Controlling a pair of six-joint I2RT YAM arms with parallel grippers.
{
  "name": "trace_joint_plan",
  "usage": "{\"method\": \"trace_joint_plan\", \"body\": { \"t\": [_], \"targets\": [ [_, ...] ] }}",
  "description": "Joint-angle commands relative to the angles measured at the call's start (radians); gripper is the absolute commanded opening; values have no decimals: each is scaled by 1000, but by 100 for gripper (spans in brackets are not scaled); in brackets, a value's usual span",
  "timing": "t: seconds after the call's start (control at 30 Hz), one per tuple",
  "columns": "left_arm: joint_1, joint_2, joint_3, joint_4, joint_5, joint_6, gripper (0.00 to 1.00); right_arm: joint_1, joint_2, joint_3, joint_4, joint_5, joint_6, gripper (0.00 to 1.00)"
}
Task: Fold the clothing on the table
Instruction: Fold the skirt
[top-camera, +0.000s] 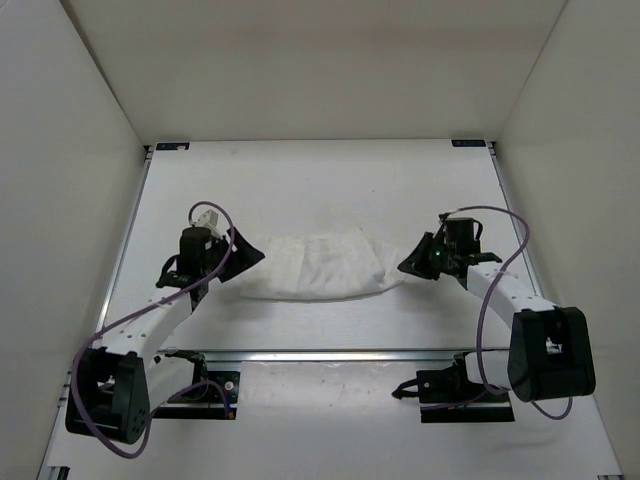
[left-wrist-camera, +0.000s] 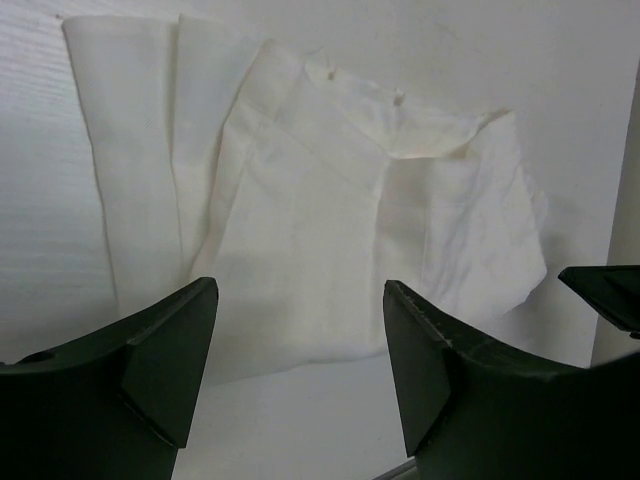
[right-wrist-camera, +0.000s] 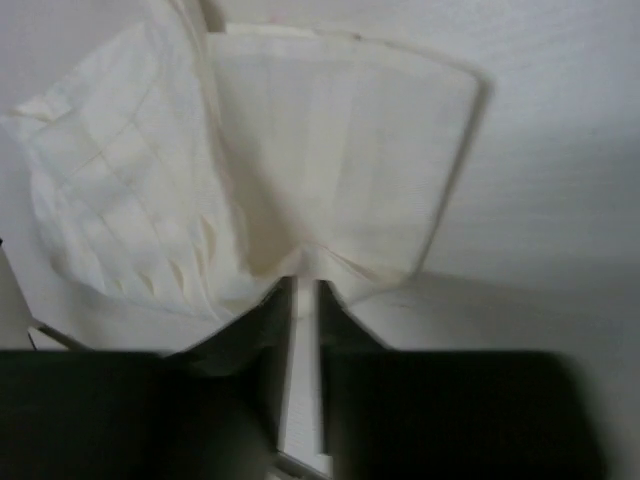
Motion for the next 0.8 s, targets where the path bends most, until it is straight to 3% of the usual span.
{"method": "trace_joint_plan", "body": {
  "t": [0.0, 0.17, 0.37, 0.6, 0.77],
  "targets": [
    [-14, -39, -67, 36, -32, 28, 77, 1, -40, -65, 81, 53, -60, 0],
    [-50, 85, -121, 227, 23, -13, 74, -24, 58, -87, 279, -86, -31, 0],
    [-89, 245, -93, 323, 46, -36, 67, 11, 255, 28, 305, -226, -38, 0],
    [-90, 357, -78, 331, 35, -57, 58, 38, 315, 28, 216, -369, -66, 0],
    [-100, 361, -89, 339, -20, -68, 56, 76, 214, 16, -17, -251, -112, 0]
  ]
}}
